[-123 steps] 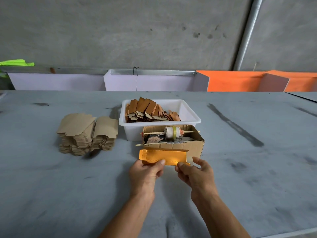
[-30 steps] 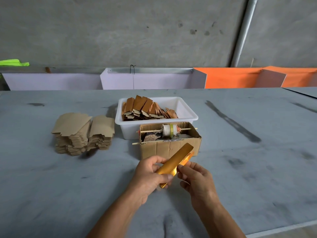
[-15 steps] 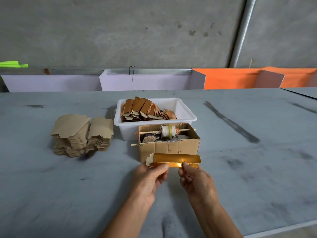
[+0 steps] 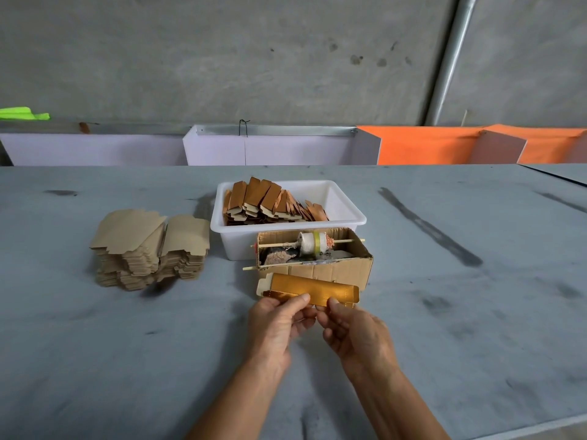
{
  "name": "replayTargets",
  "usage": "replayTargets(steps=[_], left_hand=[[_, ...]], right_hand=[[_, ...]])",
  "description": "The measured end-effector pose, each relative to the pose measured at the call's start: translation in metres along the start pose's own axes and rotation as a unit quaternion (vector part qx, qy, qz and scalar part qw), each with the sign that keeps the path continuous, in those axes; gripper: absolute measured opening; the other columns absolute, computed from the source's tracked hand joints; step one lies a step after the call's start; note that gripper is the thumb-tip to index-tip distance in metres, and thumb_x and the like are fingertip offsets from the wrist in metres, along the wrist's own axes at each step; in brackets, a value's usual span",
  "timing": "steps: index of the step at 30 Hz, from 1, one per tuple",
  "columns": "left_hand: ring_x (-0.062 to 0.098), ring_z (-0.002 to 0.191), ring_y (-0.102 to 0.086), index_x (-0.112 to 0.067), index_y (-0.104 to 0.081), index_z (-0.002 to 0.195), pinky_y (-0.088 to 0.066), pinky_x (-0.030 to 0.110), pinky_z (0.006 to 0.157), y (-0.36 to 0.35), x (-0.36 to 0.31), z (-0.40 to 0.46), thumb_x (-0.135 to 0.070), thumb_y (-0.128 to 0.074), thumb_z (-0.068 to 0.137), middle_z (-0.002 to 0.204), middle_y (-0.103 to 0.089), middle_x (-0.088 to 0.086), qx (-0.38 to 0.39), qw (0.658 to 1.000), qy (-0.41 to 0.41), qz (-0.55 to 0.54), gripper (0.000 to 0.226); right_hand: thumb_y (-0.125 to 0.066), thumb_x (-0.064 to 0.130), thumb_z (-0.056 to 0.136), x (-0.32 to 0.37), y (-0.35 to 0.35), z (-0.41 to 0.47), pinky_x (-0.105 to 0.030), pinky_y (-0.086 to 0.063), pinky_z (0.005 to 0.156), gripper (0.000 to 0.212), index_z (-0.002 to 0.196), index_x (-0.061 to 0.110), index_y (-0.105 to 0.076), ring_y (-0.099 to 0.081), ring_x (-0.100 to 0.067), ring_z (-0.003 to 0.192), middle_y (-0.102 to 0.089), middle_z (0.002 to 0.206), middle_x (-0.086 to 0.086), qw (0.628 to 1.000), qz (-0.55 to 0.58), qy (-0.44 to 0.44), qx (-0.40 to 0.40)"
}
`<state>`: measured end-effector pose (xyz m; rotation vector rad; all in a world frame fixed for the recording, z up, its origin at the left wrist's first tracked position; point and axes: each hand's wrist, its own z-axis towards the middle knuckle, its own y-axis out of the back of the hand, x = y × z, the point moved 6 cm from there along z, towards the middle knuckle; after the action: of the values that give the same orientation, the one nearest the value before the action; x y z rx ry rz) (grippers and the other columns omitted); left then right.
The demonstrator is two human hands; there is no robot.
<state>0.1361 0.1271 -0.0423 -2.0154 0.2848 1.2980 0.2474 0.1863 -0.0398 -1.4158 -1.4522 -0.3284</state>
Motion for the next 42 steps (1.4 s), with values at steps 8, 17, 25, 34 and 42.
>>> replayTargets(steps=[8,17,25,34,42], left_hand=[[0.019,0.053,-0.065,0.001,-0.061,0.079,-0.055,0.026,0.051,0.012,-0.002,0.016,0.004,-0.067,0.080,0.061,-0.067,0.012,-0.026,0.999,-0.033,0.018,0.006],[0.020,0.051,-0.063,0.003,-0.061,0.078,-0.054,0.027,0.050,0.013,0.007,0.028,0.006,-0.067,0.078,0.061,-0.065,0.013,-0.025,0.999,-0.036,0.013,0.007],[0.019,0.052,-0.063,0.001,-0.063,0.080,-0.054,0.028,0.051,0.015,0.006,0.029,0.004,-0.068,0.078,0.061,-0.067,0.011,-0.023,0.999,-0.040,0.015,0.007],[0.018,0.051,-0.063,-0.002,-0.064,0.078,-0.053,0.028,0.052,0.015,0.006,0.028,0.003,-0.070,0.077,0.060,-0.068,0.008,-0.026,0.998,-0.048,0.031,0.008],[0.018,0.052,-0.064,-0.001,-0.064,0.080,-0.052,0.025,0.049,0.015,0.006,0.028,0.003,-0.070,0.077,0.061,-0.069,0.008,-0.029,0.997,-0.050,0.041,0.007]], right_hand=[[-0.066,0.014,0.084,0.079,0.008,-0.006,-0.032,-0.049,0.067,0.012,0.077,0.023,-0.069,-0.059,-0.014,0.073,-0.067,0.076,0.002,0.897,-0.338,0.261,-0.117],[-0.066,0.026,0.084,0.127,-0.080,0.077,-0.017,-0.036,0.047,0.022,0.091,0.005,-0.063,-0.053,-0.011,0.064,-0.060,0.077,-0.001,0.643,-0.737,0.207,-0.035],[-0.074,0.029,0.078,0.108,-0.090,0.102,-0.020,-0.036,0.050,0.034,0.081,0.014,-0.044,-0.054,-0.007,0.060,-0.059,0.072,0.001,0.603,-0.793,0.083,0.013],[-0.071,0.026,0.081,0.101,-0.092,0.099,-0.021,-0.043,0.065,0.030,0.078,0.015,-0.043,-0.050,-0.009,0.060,-0.054,0.070,-0.001,0.593,-0.804,0.041,0.017],[-0.064,0.020,0.087,0.098,-0.090,0.095,-0.025,-0.042,0.091,0.030,0.110,0.012,-0.047,-0.050,-0.014,0.091,-0.052,0.080,-0.001,0.612,-0.791,0.002,0.016]])
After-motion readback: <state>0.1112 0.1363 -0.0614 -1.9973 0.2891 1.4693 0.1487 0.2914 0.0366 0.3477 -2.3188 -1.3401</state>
